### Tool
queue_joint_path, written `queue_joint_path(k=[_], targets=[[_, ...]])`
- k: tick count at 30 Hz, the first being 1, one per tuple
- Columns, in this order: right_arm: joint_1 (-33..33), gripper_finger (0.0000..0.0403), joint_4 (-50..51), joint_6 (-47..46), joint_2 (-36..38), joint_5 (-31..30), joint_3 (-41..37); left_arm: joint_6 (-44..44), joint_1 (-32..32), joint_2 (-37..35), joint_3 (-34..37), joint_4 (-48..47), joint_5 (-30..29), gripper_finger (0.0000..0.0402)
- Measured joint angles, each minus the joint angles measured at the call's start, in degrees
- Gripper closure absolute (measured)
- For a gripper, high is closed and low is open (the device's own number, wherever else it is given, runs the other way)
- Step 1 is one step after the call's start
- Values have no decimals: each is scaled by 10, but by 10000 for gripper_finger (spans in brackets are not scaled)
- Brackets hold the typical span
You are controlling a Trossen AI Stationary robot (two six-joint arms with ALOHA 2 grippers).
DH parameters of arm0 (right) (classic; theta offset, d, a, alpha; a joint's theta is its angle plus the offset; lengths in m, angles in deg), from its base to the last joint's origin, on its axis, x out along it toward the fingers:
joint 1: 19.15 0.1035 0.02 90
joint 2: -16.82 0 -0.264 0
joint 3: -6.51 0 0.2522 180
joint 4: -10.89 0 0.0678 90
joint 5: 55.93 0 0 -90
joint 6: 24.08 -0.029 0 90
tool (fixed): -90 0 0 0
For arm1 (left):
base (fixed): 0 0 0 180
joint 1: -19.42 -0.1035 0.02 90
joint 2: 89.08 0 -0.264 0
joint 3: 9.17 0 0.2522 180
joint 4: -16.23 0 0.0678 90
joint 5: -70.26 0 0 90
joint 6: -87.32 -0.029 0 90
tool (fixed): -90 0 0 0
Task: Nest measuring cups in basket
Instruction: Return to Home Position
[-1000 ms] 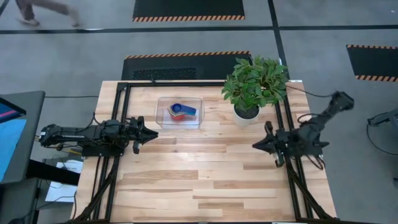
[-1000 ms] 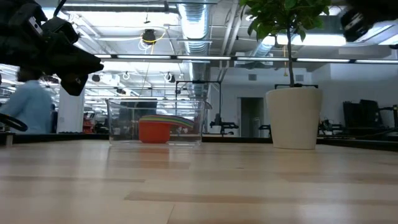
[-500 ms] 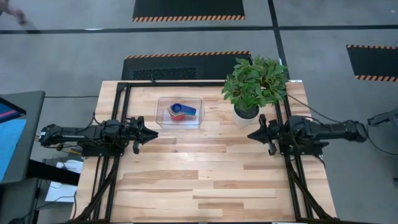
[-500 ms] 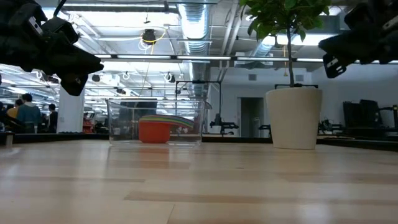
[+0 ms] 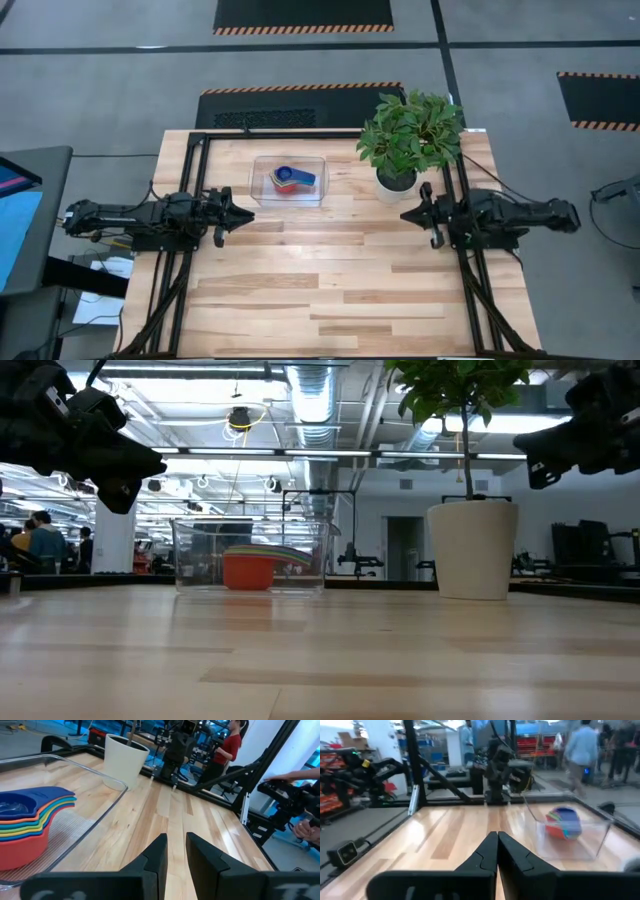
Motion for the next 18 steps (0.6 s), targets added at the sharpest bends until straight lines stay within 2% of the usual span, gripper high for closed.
queue_joint_path(k=[3, 7, 18], targets=[[48, 370, 6, 11, 1, -51, 0, 0, 0, 0, 0, 0, 0, 343], [101, 370, -1, 54, 1, -90, 0, 0, 0, 0, 0, 0, 0, 343], [130, 370, -3, 3, -4, -96, 0, 0, 0, 0, 0, 0, 0, 343]])
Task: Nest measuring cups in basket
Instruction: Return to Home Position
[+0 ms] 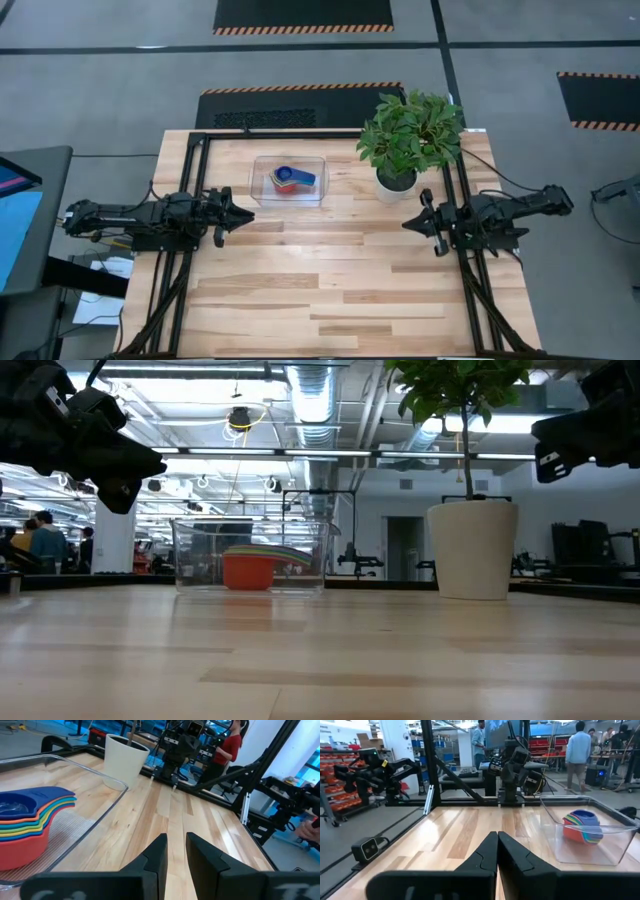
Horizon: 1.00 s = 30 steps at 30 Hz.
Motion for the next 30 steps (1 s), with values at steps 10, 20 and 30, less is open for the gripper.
queue_joint_path(k=[10, 20, 30], targets=[[1, 370, 5, 2, -6, 6, 0, 0, 0, 0, 0, 0, 0, 343], [1, 370, 6, 4, -6, 7, -1, 0, -1, -23, 0, 1, -2, 343], [1, 370, 8, 4, -6, 8, -1, 0, -2, -72, 0, 1, -2, 343]])
